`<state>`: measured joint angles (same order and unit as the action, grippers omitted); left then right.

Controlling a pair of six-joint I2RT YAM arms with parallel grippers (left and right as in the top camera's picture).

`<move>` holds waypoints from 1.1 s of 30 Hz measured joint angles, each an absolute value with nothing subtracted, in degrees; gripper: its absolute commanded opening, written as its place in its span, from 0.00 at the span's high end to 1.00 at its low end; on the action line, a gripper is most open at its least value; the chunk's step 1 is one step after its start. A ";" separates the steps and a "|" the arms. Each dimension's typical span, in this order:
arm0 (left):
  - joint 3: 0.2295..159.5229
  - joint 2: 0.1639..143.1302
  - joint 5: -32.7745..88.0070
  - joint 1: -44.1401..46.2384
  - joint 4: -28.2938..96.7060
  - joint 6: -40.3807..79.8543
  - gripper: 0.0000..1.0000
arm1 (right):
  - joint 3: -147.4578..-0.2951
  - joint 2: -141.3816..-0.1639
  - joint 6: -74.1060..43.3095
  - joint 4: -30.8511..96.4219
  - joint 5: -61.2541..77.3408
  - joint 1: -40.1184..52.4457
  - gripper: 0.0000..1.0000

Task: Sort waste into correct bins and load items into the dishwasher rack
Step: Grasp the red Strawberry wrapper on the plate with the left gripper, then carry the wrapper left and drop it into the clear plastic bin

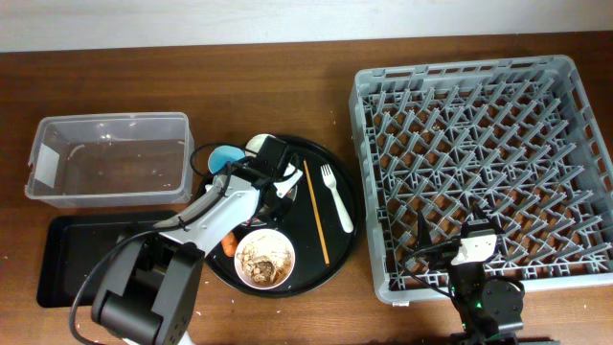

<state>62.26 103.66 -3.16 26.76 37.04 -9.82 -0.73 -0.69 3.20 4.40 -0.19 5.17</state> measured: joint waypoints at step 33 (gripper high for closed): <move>65.47 94.63 -15.03 -19.07 17.30 13.28 0.27 | -0.73 -0.69 3.18 4.43 -0.19 5.17 0.01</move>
